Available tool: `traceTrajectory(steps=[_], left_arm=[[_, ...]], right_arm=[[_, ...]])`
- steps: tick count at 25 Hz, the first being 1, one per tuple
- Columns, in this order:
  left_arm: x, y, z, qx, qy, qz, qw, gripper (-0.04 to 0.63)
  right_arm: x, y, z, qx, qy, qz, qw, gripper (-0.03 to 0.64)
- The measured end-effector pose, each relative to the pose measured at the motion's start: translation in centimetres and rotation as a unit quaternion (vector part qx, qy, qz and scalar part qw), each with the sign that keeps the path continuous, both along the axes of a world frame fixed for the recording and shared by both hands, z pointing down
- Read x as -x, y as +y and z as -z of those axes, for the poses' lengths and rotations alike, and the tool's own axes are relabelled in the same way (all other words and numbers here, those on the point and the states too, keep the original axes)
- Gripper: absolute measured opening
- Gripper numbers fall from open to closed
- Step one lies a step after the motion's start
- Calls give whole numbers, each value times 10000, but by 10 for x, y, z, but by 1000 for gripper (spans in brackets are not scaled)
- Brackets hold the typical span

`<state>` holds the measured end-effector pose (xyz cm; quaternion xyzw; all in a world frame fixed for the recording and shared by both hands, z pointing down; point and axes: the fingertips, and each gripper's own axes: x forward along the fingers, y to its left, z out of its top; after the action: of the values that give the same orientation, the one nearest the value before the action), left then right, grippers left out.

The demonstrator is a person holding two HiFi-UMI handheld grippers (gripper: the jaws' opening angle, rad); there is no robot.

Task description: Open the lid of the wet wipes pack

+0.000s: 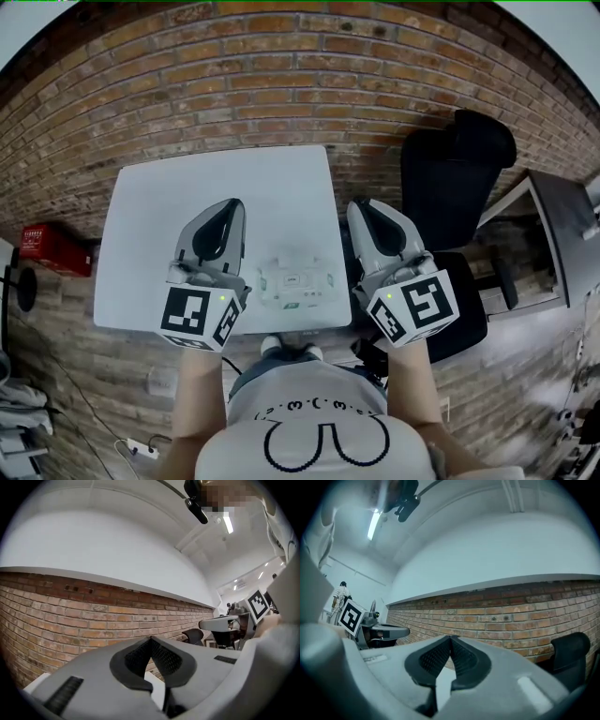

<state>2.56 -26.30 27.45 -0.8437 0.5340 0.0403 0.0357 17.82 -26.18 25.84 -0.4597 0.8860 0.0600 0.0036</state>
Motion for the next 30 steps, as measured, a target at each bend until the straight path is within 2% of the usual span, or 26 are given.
traceTrajectory(steps=[14, 30], left_arm=[[7, 6, 27, -212, 57, 209, 9995, -3], [6, 3, 23, -224, 50, 115, 9997, -2]], right_arm=[[3, 4, 10, -87, 133, -43, 9999, -2], [10, 4, 5, -17, 219, -2, 9998, -2]])
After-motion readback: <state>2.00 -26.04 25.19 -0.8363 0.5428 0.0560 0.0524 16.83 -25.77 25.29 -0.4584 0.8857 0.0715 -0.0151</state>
